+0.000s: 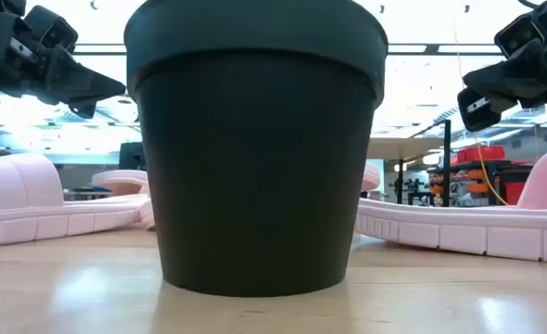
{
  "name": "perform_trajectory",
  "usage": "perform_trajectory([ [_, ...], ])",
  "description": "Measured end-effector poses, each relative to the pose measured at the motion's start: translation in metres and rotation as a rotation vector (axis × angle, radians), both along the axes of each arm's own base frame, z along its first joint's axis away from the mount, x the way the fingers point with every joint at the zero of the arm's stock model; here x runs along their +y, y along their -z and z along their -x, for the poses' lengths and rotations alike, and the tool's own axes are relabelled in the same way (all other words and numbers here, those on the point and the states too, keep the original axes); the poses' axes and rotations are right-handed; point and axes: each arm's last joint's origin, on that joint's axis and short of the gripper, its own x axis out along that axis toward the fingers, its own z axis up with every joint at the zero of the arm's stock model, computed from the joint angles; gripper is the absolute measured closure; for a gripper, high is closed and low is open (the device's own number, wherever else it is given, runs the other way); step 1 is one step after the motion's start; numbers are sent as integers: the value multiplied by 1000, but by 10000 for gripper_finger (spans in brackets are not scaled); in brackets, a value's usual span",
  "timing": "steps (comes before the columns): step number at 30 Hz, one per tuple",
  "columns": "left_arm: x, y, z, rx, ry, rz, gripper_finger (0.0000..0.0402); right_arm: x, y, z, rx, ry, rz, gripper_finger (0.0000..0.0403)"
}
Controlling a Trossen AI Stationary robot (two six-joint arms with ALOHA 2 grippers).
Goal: Pick and place slides into the shelf
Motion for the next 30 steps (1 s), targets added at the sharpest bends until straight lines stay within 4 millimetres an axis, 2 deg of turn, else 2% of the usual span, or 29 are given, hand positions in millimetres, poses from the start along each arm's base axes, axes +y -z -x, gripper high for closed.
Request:
perform_trajectory([
  [16, 0, 0, 0, 0, 0, 0, 376, 0, 0, 0, 0, 0, 0, 389],
  [30, 0, 0, 0, 0, 0, 0, 365, 0, 0, 0, 0, 0, 0, 389],
])
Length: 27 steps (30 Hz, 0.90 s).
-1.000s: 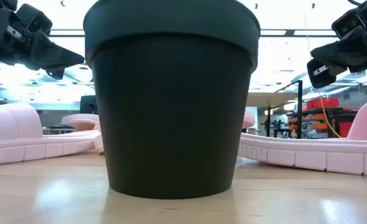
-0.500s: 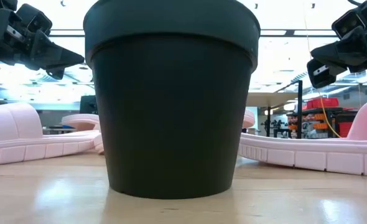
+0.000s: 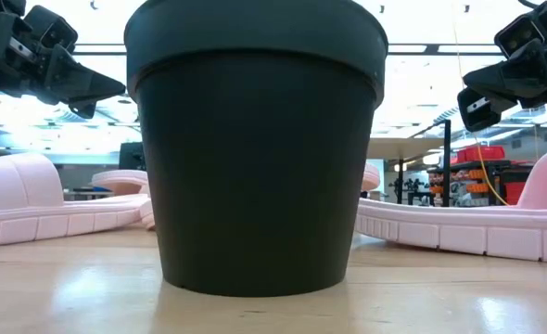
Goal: Pick and place slides into the shelf
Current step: Put the slide on the shelf
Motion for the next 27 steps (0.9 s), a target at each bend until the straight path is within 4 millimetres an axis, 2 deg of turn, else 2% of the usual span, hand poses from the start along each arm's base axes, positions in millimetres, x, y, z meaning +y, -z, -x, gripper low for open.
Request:
perform_trajectory([
  [8, 0, 0, 0, 0, 0, 0, 376, 0, 0, 0, 0, 0, 0, 389],
  [20, 0, 0, 0, 0, 0, 0, 363, 0, 0, 0, 0, 0, 0, 389],
  [27, 0, 0, 0, 0, 0, 0, 374, 0, 0, 0, 0, 0, 0, 389],
])
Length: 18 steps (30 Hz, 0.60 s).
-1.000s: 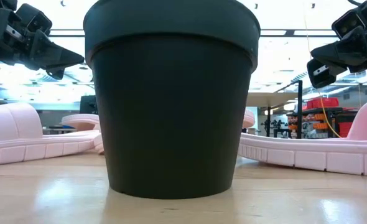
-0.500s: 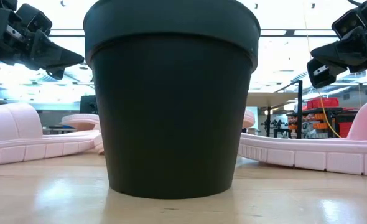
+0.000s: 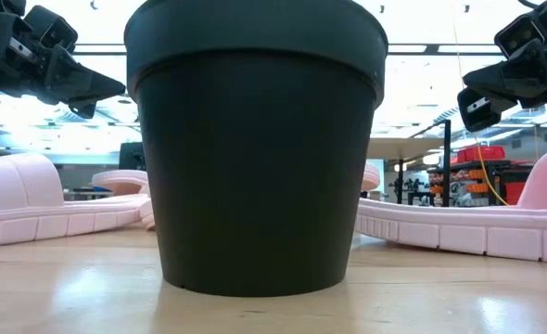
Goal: Pick and place slides into the shelf
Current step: Put the slide on the shelf
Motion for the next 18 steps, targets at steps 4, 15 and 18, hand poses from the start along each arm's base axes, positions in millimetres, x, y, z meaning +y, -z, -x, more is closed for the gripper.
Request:
perform_trajectory([
  [4, 0, 0, 0, -1, 0, 0, 376, 0, 0, 0, 0, 1, 0, 389],
  [15, 0, 0, 0, 0, 0, 0, 363, 0, 0, 0, 0, 0, 0, 389],
  [18, 0, 0, 0, 0, 0, 0, 367, 0, 0, 0, 0, 0, 0, 389],
])
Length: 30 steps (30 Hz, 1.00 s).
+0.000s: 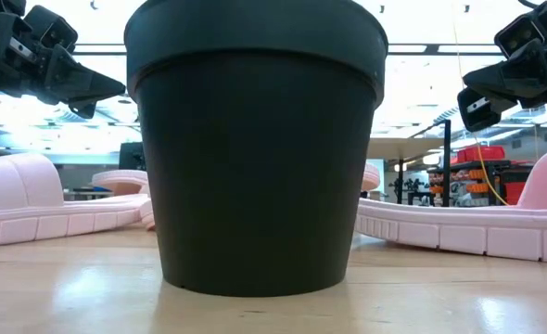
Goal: Pick and place slides into the shelf
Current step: Put the slide on the shelf
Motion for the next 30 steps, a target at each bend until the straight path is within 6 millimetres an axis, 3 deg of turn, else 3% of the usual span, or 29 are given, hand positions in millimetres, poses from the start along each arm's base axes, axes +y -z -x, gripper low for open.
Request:
perform_trajectory([
  [30, 0, 0, 0, 0, 0, 0, 376, 0, 0, 0, 0, 0, 0, 389],
])
